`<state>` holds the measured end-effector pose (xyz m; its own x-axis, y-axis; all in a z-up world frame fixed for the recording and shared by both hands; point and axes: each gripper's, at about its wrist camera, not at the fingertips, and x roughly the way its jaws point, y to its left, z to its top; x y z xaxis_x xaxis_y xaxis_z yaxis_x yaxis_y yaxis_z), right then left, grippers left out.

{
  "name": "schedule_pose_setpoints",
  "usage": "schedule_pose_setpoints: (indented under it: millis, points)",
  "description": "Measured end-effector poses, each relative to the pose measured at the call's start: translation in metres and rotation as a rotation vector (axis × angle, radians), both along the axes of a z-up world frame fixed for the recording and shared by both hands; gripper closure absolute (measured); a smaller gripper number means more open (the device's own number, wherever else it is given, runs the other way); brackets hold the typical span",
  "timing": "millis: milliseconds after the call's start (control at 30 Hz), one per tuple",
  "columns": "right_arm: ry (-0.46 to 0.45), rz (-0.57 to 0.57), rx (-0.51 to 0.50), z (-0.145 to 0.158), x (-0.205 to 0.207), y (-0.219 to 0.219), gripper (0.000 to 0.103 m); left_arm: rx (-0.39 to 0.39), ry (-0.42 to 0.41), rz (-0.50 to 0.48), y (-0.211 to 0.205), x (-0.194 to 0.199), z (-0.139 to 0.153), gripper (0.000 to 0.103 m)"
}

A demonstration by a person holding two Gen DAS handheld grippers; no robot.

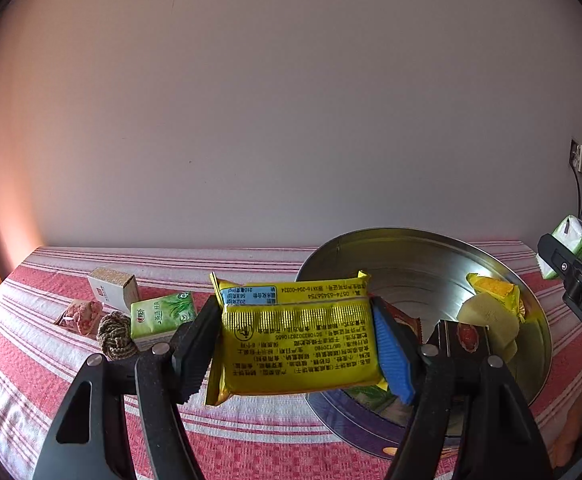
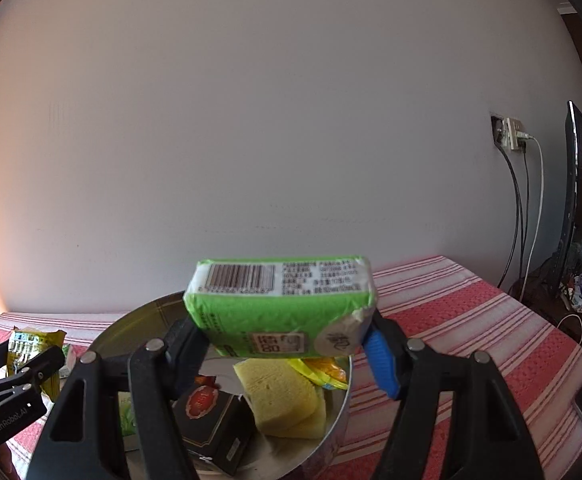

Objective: Organize objects
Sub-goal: 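Carry the yellow pack and green tissue pack over the tin and release both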

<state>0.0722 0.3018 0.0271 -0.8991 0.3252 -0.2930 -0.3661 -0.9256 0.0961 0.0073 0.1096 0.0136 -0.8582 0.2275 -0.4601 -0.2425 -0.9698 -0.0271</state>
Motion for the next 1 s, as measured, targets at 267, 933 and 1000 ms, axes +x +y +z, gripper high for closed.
schedule_pose_setpoints:
  millis: [267, 933, 1000]
  points:
    - [-0.059, -0.058, 0.032, -0.008, -0.012, 0.027, 0.033, -0.006, 0.012, -0.064, 0.038, -0.006, 0.002, 0.030]
    - [-0.194, 0.002, 0.108, -0.031, -0.043, 0.011, 0.033, -0.031, -0.100, -0.037, 0.050, -0.036, -0.027, 0.030]
    - [-0.198, 0.008, 0.107, -0.032, -0.045, 0.010, 0.033, -0.038, -0.111, -0.030, 0.050, -0.037, -0.029, 0.030]
